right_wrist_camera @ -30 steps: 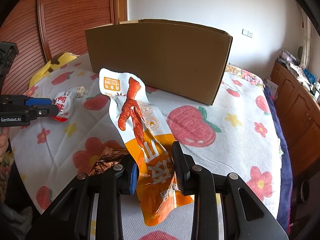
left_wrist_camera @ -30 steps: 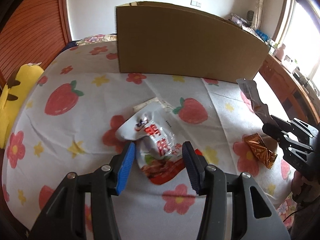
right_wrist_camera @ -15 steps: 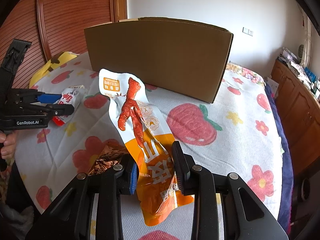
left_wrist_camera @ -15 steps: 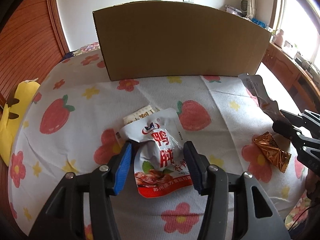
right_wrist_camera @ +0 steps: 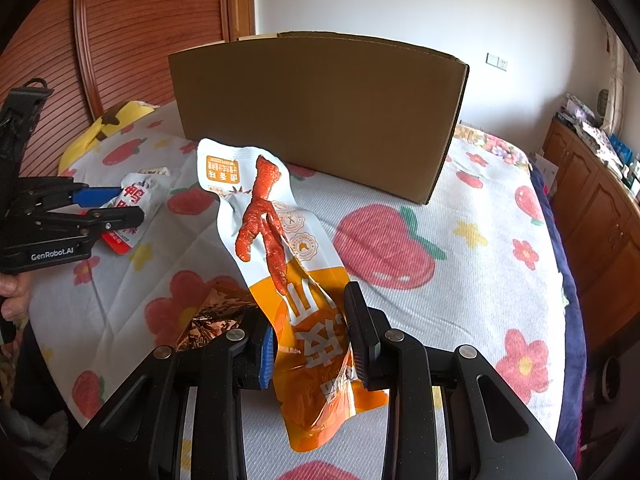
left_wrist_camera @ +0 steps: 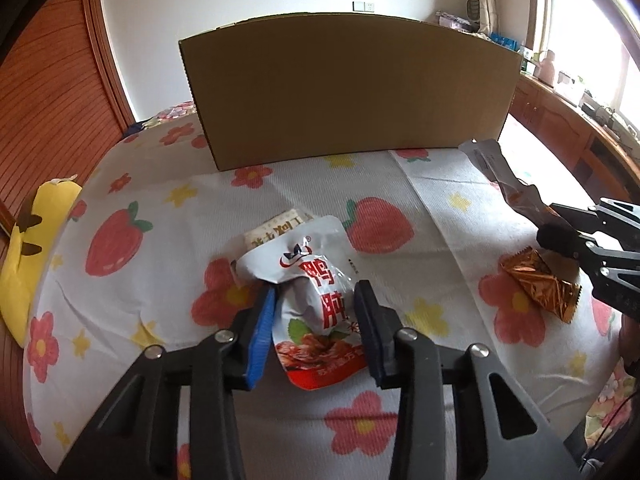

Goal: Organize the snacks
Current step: 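Grasp the orange chicken-feet pouch with the right gripper while the left gripper grasps the white duck-neck pouch, then lift both pouches and carry them over the cardboard box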

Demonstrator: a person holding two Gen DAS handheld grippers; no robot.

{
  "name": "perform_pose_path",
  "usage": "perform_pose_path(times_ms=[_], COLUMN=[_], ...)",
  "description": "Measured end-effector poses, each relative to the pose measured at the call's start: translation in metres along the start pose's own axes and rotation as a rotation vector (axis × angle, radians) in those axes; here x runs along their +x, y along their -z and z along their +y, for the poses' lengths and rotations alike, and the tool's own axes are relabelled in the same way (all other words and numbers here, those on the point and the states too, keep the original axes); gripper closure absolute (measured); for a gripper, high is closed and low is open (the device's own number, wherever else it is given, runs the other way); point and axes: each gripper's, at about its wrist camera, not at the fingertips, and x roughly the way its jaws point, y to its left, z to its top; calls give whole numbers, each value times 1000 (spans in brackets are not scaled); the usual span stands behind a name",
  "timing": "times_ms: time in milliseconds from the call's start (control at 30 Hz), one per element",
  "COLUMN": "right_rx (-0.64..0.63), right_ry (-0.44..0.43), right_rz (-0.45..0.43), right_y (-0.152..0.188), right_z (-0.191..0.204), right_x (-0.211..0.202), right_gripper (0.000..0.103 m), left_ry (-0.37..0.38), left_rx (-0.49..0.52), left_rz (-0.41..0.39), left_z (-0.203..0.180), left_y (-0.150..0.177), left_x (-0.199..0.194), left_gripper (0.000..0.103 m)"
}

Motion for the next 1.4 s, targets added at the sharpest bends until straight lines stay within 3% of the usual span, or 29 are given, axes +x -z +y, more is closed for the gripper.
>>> perform_pose_path(times_ms=[233,467,1400], right_rx=[0,0,33], right_ry=[0,0,6], right_rz=[0,1,-62], right_y=[0,0,7], right_z=[0,0,-5], right_x=[0,0,-12], right_gripper=[74,74,74], left_ry=[14,56,55], left_rx=[13,21,-16], left_rz=[-39,-92,-218], left_z=[-3,-10,0], left_y=[4,7,-6], left_x=[-15,-33,-74], left_gripper=[75,75,74])
